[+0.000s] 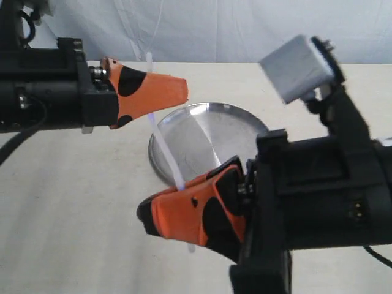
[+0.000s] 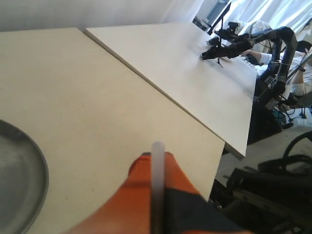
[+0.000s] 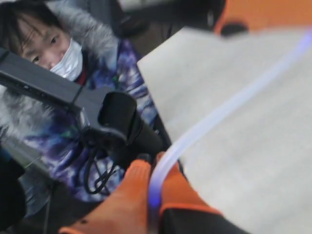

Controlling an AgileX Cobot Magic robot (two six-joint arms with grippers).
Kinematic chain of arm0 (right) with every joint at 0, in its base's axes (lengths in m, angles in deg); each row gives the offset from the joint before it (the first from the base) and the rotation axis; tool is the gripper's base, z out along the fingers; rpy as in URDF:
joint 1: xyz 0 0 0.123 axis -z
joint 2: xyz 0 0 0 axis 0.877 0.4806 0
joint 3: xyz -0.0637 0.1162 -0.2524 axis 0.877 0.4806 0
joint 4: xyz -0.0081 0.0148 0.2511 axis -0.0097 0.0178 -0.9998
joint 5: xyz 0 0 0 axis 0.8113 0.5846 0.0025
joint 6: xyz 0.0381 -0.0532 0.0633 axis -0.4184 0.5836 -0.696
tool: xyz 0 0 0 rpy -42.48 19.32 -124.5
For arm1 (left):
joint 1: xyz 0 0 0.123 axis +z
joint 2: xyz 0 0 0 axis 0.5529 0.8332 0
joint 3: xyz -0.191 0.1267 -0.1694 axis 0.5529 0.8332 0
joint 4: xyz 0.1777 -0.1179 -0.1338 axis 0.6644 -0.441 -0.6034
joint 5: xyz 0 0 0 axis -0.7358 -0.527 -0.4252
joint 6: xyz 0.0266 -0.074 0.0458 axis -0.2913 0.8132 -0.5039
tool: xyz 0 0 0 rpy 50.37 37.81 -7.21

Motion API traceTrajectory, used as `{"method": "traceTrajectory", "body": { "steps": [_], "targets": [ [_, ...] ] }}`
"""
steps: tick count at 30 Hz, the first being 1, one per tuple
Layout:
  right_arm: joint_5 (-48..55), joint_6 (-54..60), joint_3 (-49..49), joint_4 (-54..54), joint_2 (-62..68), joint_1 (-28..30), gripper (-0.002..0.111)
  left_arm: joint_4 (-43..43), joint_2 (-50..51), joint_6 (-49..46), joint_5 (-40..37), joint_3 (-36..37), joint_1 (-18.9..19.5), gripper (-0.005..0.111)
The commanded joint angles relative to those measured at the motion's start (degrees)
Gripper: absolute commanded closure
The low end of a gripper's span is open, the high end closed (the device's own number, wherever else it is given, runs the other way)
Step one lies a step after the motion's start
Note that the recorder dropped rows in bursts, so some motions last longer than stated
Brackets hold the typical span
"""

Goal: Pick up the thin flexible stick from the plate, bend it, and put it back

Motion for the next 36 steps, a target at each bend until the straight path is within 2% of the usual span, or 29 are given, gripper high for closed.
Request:
{"method": "traceTrajectory", "body": {
  "steps": [1,4,6,9,11,17,21,23,25,28,30,36],
  "targets": [
    [-8.3,-8.5,-0.3,8.8,-0.8,0.2,0.109,0.4,1.5,-0.5,3.2,-0.6,-5.3,0.107],
    [-4.4,-15.1,-0.3,15.5,1.8,0.2,0.109,-0.3,1.6,-1.2,3.0,-3.5,-7.1,0.107],
    [-1.7,-15.6,-0.3,16.0,3.2,0.2,0.109,-0.3,1.6,-1.7,2.5,-5.3,-7.1,0.107],
    [0.2,-14.4,-0.3,14.6,3.5,0.2,0.109,0.5,1.7,-2.0,-2.5,-6.7,-7.1,0.107],
    [0.4,-12.3,-0.3,11.9,3.0,0.2,0.109,2.2,2.1,-3.3,-5.1,-6.7,-7.1,0.107],
    [-1.5,-10.6,-0.3,10.2,0.4,0.2,0.109,6.2,6.0,-2.9,-2.5,-5.4,-7.1,0.107],
    [-3.6,-10.6,-0.3,10.4,-2.2,0.2,0.109,9.3,8.0,-2.9,-4.3,-3.8,-7.1,0.107],
    [-6.1,-10.8,-0.3,12.7,-4.3,0.2,0.109,9.6,8.5,-2.9,-4.6,-2.9,-7.1,0.107],
    [-9.6,-14.6,-0.3,18.7,-5.3,0.2,0.109,9.3,8.6,-1.1,-1.5,-2.7,-7.1,0.107],
    [-8.6,-31.0,-0.3,38.1,-2.8,0.2,0.109,1.1,8.5,-2.2,5.2,-3.5,-7.1,0.107],
    [-5.5,-35.7,-0.3,43.4,-0.1,0.2,0.109,-0.5,8.5,-3.1,5.5,-5.7,-7.1,0.107],
    [-6.3,-35.7,-0.3,46.2,3.8,0.2,0.109,-3.3,8.5,-3.3,8.4,-9.7,-7.1,0.107]
  ]
}}
